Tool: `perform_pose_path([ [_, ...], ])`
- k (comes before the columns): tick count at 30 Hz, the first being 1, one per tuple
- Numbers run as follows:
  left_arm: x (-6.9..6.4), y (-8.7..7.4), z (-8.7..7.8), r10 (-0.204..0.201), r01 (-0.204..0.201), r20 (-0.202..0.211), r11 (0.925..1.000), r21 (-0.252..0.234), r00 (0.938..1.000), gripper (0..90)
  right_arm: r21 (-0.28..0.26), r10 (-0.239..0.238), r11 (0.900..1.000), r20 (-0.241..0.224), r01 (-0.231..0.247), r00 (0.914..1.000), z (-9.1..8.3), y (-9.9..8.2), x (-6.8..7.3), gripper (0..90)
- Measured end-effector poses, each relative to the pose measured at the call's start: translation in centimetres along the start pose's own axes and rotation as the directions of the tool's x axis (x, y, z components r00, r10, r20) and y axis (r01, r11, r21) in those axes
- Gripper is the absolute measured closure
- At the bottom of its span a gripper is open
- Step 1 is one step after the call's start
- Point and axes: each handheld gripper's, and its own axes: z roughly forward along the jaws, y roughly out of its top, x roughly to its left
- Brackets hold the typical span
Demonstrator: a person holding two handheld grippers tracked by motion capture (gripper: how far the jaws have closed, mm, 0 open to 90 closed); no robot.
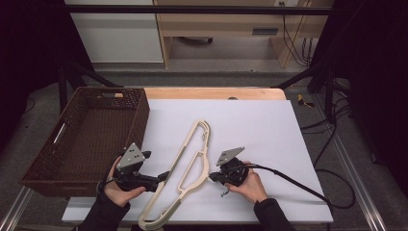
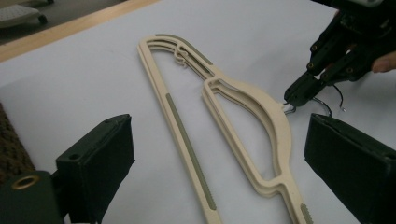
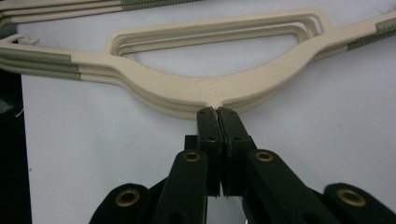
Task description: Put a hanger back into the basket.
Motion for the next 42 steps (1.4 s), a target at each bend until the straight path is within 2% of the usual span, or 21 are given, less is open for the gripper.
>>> perform_pose_path([
  [2, -0.3, 0.0, 0.3, 0.002, -0.002, 0.007, 0.9999, 0.012, 1.0000, 10.3, -0.001, -0.002, 1.0000, -0.016, 0.002, 0.9999, -0.2, 0.1, -0.1, 88.8],
  [3, -0.8, 0.0, 0.9, 0.015, -0.015, 0.020, 0.9993, 0.034, 0.9997, 11.0, -0.008, 0.008, 0.9999, -0.008, -0.008, 0.9999, -0.2, 0.1, 0.0, 88.8],
  [6, -1.6, 0.1, 1.8, 0.024, -0.026, 0.040, 0.9982, 0.055, 0.9989, 13.6, -0.015, 0.014, 0.9998, -0.013, -0.014, 0.9998, -0.5, 0.3, 0.0, 88.8],
  [10, -2.7, 0.2, 3.1, 0.052, -0.058, 0.062, 0.9941, 0.092, 0.9967, 17.8, -0.029, 0.025, 0.9993, -0.010, -0.025, 0.9996, -0.8, 0.5, 0.0, 88.8],
  [13, -3.2, 0.3, 3.9, 0.058, -0.067, 0.075, 0.9912, 0.114, 0.9955, 20.7, -0.026, 0.029, 0.9992, -0.013, -0.029, 0.9995, -1.1, 0.6, 0.0, 88.8],
  [14, -3.7, 0.3, 4.6, 0.071, -0.082, 0.082, 0.9875, 0.135, 0.9941, 21.8, -0.029, 0.033, 0.9990, -0.013, -0.033, 0.9994, -1.1, 0.6, 0.1, 88.8],
  [20, -4.6, 0.2, 6.5, 0.095, -0.119, 0.128, 0.9736, 0.195, 0.9872, 28.8, -0.031, 0.026, 0.9992, -0.011, -0.027, 0.9996, -1.3, 0.8, 0.0, 88.9],
  [22, -4.7, 0.2, 7.1, 0.111, -0.140, 0.138, 0.9646, 0.223, 0.9841, 31.2, -0.029, 0.021, 0.9994, -0.013, -0.021, 0.9997, -1.3, 0.8, 0.1, 88.9],
  [26, -4.9, 0.0, 8.4, 0.124, -0.161, 0.155, 0.9520, 0.260, 0.9801, 36.9, -0.030, 0.023, 0.9993, -0.011, -0.023, 0.9997, -1.4, 0.8, 0.1, 88.9],
  [28, -5.0, -0.1, 8.9, 0.143, -0.186, 0.168, 0.9407, 0.283, 0.9754, 40.0, -0.031, 0.019, 0.9993, -0.011, -0.019, 0.9998, -1.4, 0.8, 0.1, 88.9],
  [30, -5.0, -0.3, 9.3, 0.152, -0.199, 0.171, 0.9323, 0.302, 0.9735, 43.1, -0.032, 0.020, 0.9993, -0.014, -0.020, 0.9997, -1.4, 0.9, 0.2, 88.9],
  [33, -5.0, -0.3, 9.6, 0.154, -0.204, 0.179, 0.9284, 0.311, 0.9718, 48.5, -0.037, 0.024, 0.9990, -0.010, -0.024, 0.9997, -1.5, 0.9, 0.2, 88.8],
  [37, -4.9, -0.4, 9.8, 0.137, -0.190, 0.182, 0.9290, 0.318, 0.9738, 56.2, -0.034, 0.024, 0.9991, -0.009, -0.024, 0.9997, -1.6, 0.9, 0.3, 88.8],
  [39, -4.9, -0.4, 9.9, 0.138, -0.192, 0.183, 0.9257, 0.326, 0.9734, 60.7, -0.037, 0.024, 0.9990, -0.011, -0.024, 0.9997, -1.6, 0.9, 0.3, 88.8],
  [42, -4.9, -0.5, 10.0, 0.129, -0.186, 0.188, 0.9260, 0.328, 0.9736, 66.1, -0.044, 0.019, 0.9988, -0.010, -0.019, 0.9998, -1.6, 1.0, 0.3, 88.8],
])
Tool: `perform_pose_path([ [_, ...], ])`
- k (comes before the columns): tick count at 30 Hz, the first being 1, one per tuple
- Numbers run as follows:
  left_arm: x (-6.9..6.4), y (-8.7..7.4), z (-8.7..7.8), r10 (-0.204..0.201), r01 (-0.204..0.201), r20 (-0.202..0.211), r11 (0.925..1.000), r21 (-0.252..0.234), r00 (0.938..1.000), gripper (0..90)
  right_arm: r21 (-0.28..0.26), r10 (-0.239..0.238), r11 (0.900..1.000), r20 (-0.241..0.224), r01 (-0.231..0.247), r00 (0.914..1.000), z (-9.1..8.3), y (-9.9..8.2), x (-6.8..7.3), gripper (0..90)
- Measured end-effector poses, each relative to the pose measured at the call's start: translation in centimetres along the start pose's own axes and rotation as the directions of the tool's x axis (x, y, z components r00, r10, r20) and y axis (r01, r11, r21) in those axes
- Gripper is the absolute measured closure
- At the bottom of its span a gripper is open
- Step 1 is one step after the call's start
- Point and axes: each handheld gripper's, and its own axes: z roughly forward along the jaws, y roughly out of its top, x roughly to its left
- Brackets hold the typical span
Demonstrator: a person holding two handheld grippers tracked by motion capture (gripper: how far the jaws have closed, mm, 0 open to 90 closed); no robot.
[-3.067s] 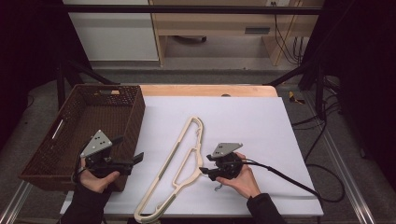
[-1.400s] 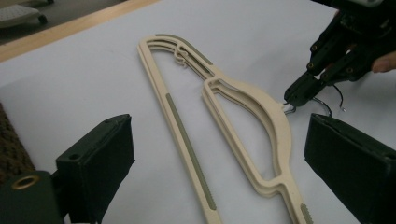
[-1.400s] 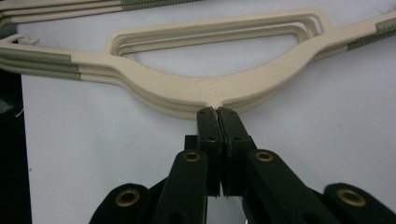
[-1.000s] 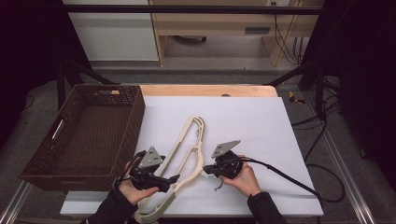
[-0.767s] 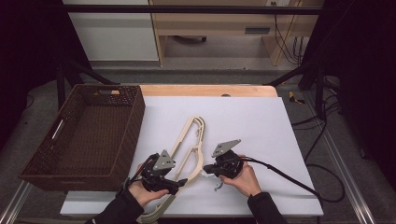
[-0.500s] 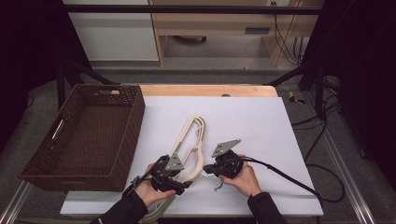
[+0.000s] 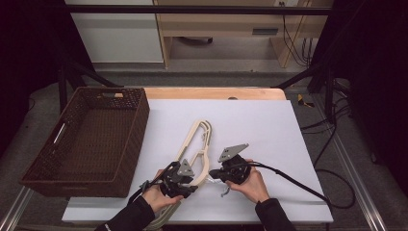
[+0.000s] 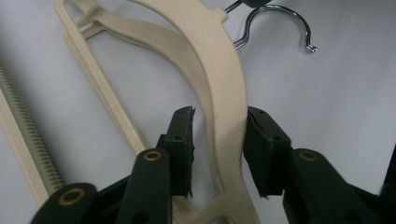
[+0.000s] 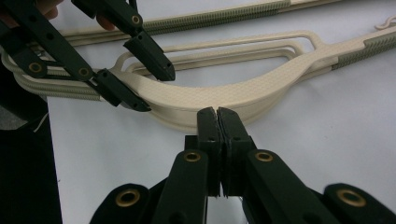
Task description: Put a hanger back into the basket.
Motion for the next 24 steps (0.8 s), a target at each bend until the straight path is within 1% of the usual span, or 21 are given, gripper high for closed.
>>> perform_pose_path([
  [2, 0.0, 0.0, -0.1, -0.007, 0.007, 0.013, 1.0000, 0.002, 0.9999, 68.6, -0.003, -0.004, 1.0000, 0.000, 0.004, 1.0000, 0.0, 0.0, 0.0, 88.8],
  [3, 0.0, 0.0, -0.1, -0.005, 0.005, 0.016, 1.0000, 0.002, 0.9999, 70.3, 0.001, -0.005, 1.0000, 0.006, 0.005, 1.0000, -0.1, 0.1, 0.1, 88.8],
  [5, 0.0, 0.0, -0.1, -0.007, 0.007, 0.019, 1.0000, -0.003, 0.9998, 73.2, 0.002, -0.017, 0.9998, 0.004, 0.017, 0.9998, -0.1, 0.1, 0.0, 88.8],
  [6, -0.1, 0.0, -0.1, -0.010, 0.010, 0.020, 0.9999, -0.002, 0.9998, 75.0, -0.001, -0.011, 0.9999, 0.003, 0.011, 0.9999, -0.1, 0.1, 0.1, 88.8],
  [10, -0.2, 0.0, -0.2, -0.007, 0.007, 0.009, 1.0000, -0.005, 0.9999, 75.7, -0.001, -0.013, 0.9999, 0.005, 0.013, 0.9999, -0.2, 0.1, 0.1, 88.6],
  [11, -0.3, 0.0, -0.3, -0.007, 0.007, 0.009, 1.0000, -0.003, 0.9999, 75.8, -0.010, -0.013, 0.9999, 0.001, 0.013, 0.9999, -0.2, 0.1, 0.1, 88.4],
  [13, -0.3, 0.1, -0.4, -0.006, 0.006, 0.003, 1.0000, -0.007, 1.0000, 76.1, -0.011, -0.007, 0.9999, 0.009, 0.007, 0.9999, -0.3, 0.2, 0.2, 88.0],
  [15, -0.3, 0.0, -0.5, -0.005, 0.005, -0.003, 0.9999, -0.010, 1.0000, 76.2, -0.031, -0.010, 0.9995, 0.010, 0.011, 0.9999, -0.5, 0.2, 0.2, 83.5],
  [16, -0.3, 0.0, -0.5, -0.007, 0.007, 0.000, 0.9999, -0.009, 1.0000, 76.3, -0.033, -0.013, 0.9994, 0.020, 0.014, 0.9997, -0.7, 0.3, 0.2, 80.2],
  [18, -0.2, 0.0, -0.6, -0.008, 0.008, 0.000, 0.9999, -0.009, 1.0000, 76.3, -0.058, -0.012, 0.9982, 0.030, 0.014, 0.9995, -1.1, 0.4, 0.2, 75.1],
  [19, -0.2, 0.0, -0.8, -0.011, 0.011, -0.002, 0.9998, -0.015, 0.9999, 76.4, -0.069, -0.020, 0.9974, 0.035, 0.022, 0.9992, -1.4, 0.4, 0.2, 72.1],
  [20, -0.2, 0.0, -1.0, -0.013, 0.013, 0.002, 0.9997, -0.021, 0.9999, 76.4, -0.082, -0.014, 0.9965, 0.050, 0.018, 0.9987, -1.7, 0.5, 0.3, 69.4],
  [21, -0.2, 0.0, -1.0, -0.013, 0.013, 0.002, 0.9997, -0.021, 0.9999, 76.4, -0.082, -0.014, 0.9965, 0.050, 0.018, 0.9987, -1.7, 0.5, 0.3, 69.4],
  [22, -0.1, 0.0, -1.3, -0.025, 0.025, 0.006, 0.9992, -0.032, 0.9997, 76.4, -0.113, -0.020, 0.9932, 0.072, 0.028, 0.9972, -2.6, 0.6, 0.3, 62.6],
  [23, -0.1, -0.1, -1.4, -0.035, 0.035, 0.006, 0.9984, -0.043, 0.9994, 76.5, -0.133, -0.016, 0.9907, 0.083, 0.027, 0.9964, -3.0, 0.6, 0.2, 60.3],
  [24, 0.0, -0.1, -1.6, -0.036, 0.036, 0.010, 0.9984, -0.044, 0.9993, 76.5, -0.156, -0.014, 0.9874, 0.092, 0.028, 0.9957, -3.5, 0.7, 0.2, 58.2],
])
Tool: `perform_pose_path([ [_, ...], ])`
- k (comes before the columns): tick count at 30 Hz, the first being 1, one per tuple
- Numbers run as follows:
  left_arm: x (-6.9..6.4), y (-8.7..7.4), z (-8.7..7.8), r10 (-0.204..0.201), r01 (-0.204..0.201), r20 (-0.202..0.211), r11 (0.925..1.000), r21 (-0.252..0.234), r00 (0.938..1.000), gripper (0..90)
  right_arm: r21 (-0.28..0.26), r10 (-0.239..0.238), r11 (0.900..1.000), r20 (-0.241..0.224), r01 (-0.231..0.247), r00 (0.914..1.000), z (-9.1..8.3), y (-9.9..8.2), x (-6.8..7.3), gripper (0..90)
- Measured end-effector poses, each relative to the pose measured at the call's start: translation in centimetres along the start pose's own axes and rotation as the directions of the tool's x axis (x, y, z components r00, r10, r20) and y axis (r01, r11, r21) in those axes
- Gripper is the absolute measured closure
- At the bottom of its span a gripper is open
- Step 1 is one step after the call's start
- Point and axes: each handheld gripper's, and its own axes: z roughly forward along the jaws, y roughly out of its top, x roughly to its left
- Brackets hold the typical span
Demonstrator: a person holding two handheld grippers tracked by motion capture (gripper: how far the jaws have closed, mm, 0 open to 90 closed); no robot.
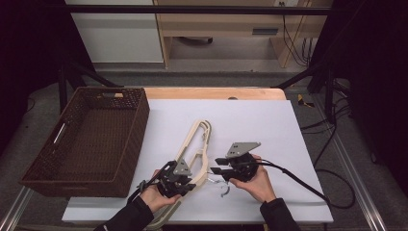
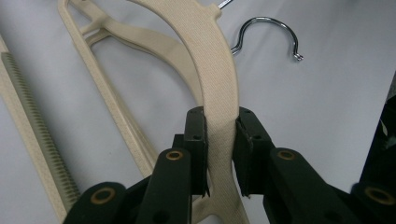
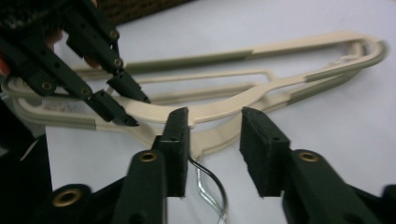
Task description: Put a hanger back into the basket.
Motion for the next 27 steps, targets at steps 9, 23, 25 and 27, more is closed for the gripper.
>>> perform_pose_path([
  [9, 0.5, 0.0, -1.1, -0.017, 0.018, 0.008, 0.9993, -0.033, 0.9998, 76.8, -0.147, 0.069, 0.9875, 0.088, -0.055, 0.9937, -3.3, -0.7, -2.1, 41.6],
  [23, 1.3, -0.1, -2.9, -0.054, 0.054, 0.003, 0.9944, -0.091, 0.9985, 77.3, -0.161, 0.097, 0.9828, 0.035, -0.090, 0.9947, -1.0, -2.7, -2.7, 35.8],
  [25, 1.3, 0.0, -3.1, -0.055, 0.055, 0.002, 0.9943, -0.091, 0.9985, 77.4, -0.169, 0.086, 0.9824, 0.027, -0.080, 0.9960, -0.6, -2.7, -2.4, 35.9],
  [27, 1.3, 0.0, -3.2, -0.057, 0.057, -0.003, 0.9938, -0.095, 0.9984, 77.5, -0.179, 0.079, 0.9810, 0.010, -0.076, 0.9968, -0.2, -2.6, -2.1, 38.0],
])
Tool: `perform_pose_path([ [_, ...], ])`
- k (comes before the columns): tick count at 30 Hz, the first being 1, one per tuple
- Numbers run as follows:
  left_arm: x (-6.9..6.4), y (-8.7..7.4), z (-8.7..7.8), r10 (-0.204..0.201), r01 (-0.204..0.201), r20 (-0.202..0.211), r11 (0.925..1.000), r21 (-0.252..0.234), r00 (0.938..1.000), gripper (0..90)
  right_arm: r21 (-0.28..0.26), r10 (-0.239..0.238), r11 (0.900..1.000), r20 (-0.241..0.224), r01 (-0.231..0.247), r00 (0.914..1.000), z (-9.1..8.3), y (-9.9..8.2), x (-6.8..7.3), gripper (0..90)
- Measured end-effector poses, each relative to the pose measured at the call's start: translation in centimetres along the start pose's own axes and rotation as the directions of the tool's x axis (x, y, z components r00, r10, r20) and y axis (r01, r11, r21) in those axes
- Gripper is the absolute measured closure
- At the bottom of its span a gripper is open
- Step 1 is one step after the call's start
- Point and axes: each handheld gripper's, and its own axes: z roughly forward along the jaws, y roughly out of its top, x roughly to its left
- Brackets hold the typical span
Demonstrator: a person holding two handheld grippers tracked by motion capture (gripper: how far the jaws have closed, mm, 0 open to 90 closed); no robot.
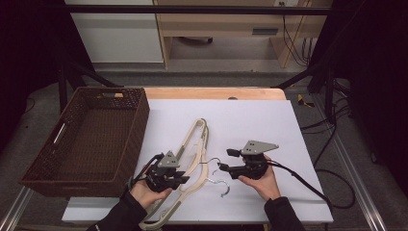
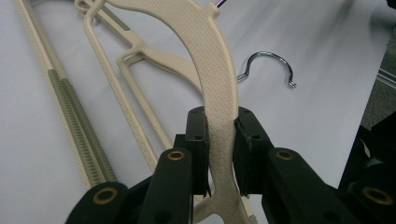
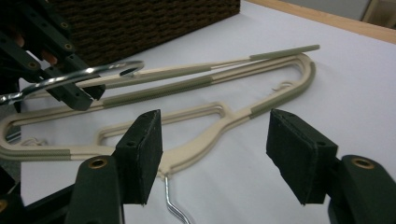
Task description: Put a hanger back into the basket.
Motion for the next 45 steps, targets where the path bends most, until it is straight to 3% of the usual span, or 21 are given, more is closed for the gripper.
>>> perform_pose_path([
  [9, -0.1, 0.0, 0.0, 0.000, 0.000, -0.009, 1.0000, 0.000, 1.0000, 77.9, -0.017, -0.028, 0.9995, -0.071, 0.027, 0.9971, 2.2, 0.4, 2.2, 45.8],
  [13, -0.3, 0.0, 0.2, 0.002, -0.002, -0.011, 1.0000, 0.001, 0.9999, 78.0, -0.033, -0.053, 0.9982, -0.075, 0.051, 0.9958, 2.7, 0.8, 2.9, 51.8],
  [15, -0.2, 0.0, 0.2, 0.010, -0.010, -0.012, 0.9999, 0.007, 0.9999, 77.9, -0.059, -0.042, 0.9976, -0.091, 0.037, 0.9949, 2.8, 0.8, 2.9, 56.5],
  [19, -0.3, 0.0, 0.2, 0.010, -0.010, -0.014, 0.9999, 0.006, 0.9999, 78.0, -0.066, -0.041, 0.9972, -0.090, 0.035, 0.9951, 2.8, 0.9, 2.8, 64.3],
  [30, -0.5, 0.0, 0.4, 0.016, -0.015, -0.018, 0.9996, 0.023, 0.9997, 77.9, -0.073, -0.046, 0.9967, -0.139, 0.037, 0.9892, 2.8, 0.9, 2.9, 87.5],
  [38, -0.6, 0.0, 0.4, 0.014, -0.014, -0.017, 0.9997, 0.018, 0.9998, 76.2, -0.074, -0.059, 0.9960, -0.130, 0.049, 0.9897, 2.8, 0.8, 3.1, 88.4],
  [45, -1.3, 0.3, 0.3, 0.016, -0.016, -0.052, 0.9999, 0.006, 0.9985, 61.4, -0.072, -0.062, 0.9960, -0.126, 0.053, 0.9901, 2.8, 0.8, 3.1, 88.4],
])
